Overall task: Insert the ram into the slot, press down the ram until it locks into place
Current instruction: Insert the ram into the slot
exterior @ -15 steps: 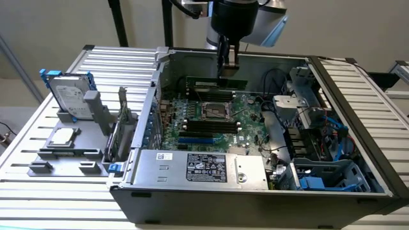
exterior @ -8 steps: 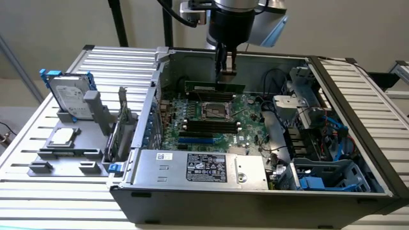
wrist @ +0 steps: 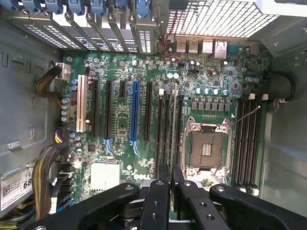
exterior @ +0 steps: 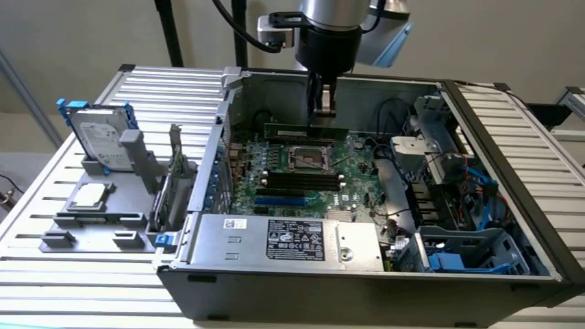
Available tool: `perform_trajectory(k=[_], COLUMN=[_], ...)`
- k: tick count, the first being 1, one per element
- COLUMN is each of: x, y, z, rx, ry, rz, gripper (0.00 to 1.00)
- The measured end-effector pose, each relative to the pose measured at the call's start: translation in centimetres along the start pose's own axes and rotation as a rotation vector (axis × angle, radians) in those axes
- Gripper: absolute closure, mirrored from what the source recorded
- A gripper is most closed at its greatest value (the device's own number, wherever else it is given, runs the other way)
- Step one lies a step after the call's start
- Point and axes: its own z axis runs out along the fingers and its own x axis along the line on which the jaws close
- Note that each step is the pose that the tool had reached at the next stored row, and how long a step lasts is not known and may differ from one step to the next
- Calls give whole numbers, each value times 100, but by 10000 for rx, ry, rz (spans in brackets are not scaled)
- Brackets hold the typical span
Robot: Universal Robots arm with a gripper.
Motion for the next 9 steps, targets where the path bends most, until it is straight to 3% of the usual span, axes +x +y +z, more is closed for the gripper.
perform_trajectory(k=[9], x=[29], y=[-4], z=[163], rx=[1], ry=[-1], rz=[10], gripper=[87])
